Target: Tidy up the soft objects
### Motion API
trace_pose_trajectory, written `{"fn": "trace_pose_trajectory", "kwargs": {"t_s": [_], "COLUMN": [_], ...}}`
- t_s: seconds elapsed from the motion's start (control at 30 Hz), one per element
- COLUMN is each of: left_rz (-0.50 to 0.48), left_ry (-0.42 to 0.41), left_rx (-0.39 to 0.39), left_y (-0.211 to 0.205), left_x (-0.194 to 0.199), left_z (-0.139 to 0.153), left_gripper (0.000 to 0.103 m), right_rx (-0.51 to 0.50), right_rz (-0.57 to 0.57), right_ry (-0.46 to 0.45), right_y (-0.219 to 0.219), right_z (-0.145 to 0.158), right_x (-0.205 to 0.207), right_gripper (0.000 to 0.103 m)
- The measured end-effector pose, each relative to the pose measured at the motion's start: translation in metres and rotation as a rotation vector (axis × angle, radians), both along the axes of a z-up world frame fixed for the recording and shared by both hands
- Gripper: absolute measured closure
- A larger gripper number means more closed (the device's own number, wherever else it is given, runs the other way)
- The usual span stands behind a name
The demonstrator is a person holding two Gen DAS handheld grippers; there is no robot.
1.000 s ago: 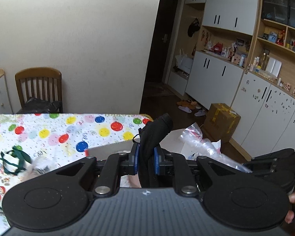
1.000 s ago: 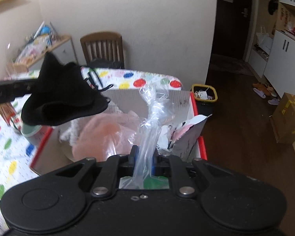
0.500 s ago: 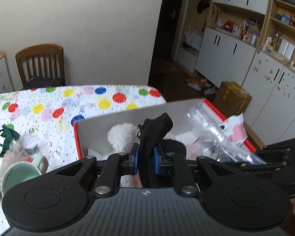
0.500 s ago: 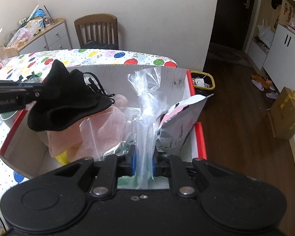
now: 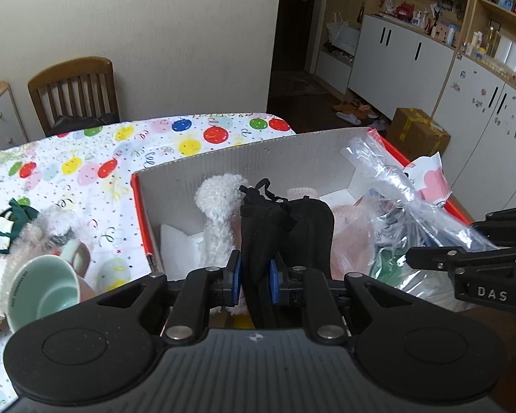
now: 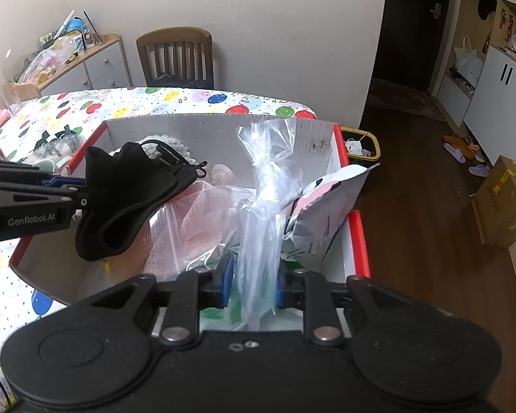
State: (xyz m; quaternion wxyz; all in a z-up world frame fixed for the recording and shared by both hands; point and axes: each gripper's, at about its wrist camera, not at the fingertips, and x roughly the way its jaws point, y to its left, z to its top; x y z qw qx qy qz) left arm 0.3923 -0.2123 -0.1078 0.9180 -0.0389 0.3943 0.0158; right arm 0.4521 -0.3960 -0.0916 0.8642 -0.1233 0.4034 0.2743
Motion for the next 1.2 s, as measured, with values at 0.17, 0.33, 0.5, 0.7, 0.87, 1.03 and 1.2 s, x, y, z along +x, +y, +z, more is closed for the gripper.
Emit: {"fn": "trace_pose_trajectory", "kwargs": {"t_s": [0.17, 0.33, 0.5, 0.7, 0.87, 1.03, 1.2], "left_rz": [-0.009, -0.017, -0.026, -0.008, 0.009, 0.029, 0.046], "left_ry": [0.008, -0.025, -0.066, -0.119, -0.156, -0.182, -0.202], "left_rx": [0.009, -0.015, -0.019, -0.032, -0.045, -0.06, -0.072], "left_y": [-0.001, 0.002, 0.003, 0.014, 0.025, 0.045, 0.072], "left_x": [-0.004, -0.013, -0.028, -0.051, -0.076, -0.1, -0.123], "left_z": [0.004, 0.013, 0.028, 0.05, 0.065, 0.076, 0.08], "left_gripper": [0.066, 0.033, 0.033, 0.028, 0.022, 0.017, 0.011], "right_rx": [0.014, 0.028, 0.059, 0.107, 0.158, 0.212, 0.242], "right_rz": [-0.001, 0.011, 0.007, 0.032, 0.051, 0.074, 0.103], "right_ry": [-0.008, -0.027, -0.048, -0.072, -0.076, -0.072, -0.062], "right_y": [-0.001, -0.002, -0.006, -0.006, 0.001, 0.019, 0.045], "right_z": [0.006, 0.014, 0.025, 0.043, 0.056, 0.068, 0.075], "right_x": [-0.005, -0.011, -0.019, -0.036, -0.054, -0.071, -0.085], "right_gripper": [0.074, 0.046, 0.041, 0.028, 0.018, 0.01, 0.005]}}
